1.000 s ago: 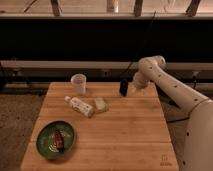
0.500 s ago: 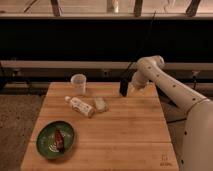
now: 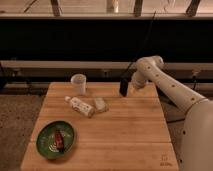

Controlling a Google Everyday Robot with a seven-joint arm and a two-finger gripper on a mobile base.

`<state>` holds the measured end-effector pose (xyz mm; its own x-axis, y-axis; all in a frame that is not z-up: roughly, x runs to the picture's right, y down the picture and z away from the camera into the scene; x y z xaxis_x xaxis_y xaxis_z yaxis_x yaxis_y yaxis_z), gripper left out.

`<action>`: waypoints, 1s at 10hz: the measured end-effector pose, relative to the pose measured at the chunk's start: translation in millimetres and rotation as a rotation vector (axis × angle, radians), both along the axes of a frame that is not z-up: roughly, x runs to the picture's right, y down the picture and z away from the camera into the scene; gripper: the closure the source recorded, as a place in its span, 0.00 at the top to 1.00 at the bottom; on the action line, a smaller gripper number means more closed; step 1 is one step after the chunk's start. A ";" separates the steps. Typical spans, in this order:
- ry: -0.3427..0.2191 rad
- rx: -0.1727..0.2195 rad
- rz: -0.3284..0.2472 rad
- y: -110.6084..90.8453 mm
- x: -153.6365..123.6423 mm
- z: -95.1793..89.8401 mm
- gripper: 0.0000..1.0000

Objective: Knock the eraser over

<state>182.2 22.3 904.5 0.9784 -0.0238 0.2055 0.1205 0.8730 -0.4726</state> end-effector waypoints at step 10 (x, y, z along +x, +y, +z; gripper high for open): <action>-0.123 -0.050 -0.086 1.9 -42.2 24.1 0.01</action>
<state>140.0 24.2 928.6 0.9406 -0.0933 0.3263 0.2535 0.8325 -0.4926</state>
